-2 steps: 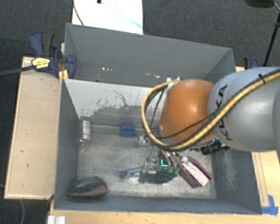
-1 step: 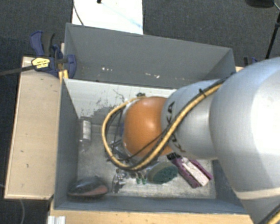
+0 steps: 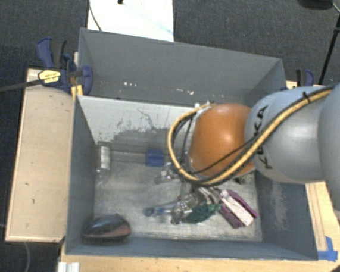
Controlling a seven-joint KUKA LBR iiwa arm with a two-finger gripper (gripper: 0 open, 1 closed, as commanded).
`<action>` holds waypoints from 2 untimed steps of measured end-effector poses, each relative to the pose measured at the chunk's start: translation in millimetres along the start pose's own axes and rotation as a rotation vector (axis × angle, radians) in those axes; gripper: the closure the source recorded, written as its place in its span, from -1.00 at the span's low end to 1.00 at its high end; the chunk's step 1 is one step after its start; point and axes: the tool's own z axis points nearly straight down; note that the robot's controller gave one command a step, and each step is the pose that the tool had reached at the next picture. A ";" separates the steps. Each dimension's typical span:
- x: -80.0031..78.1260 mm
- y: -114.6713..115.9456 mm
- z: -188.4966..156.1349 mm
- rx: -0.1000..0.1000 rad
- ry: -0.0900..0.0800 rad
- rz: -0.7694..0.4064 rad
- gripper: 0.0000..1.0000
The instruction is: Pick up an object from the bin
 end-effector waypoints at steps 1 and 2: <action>25.1 -19.7 33.3 -0.003 0.001 0.231 -1.00; 23.3 -19.5 31.3 -0.004 -0.004 0.233 1.00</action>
Offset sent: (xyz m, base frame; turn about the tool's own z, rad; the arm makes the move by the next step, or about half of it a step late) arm -0.0200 -0.0268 -0.0352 0.2304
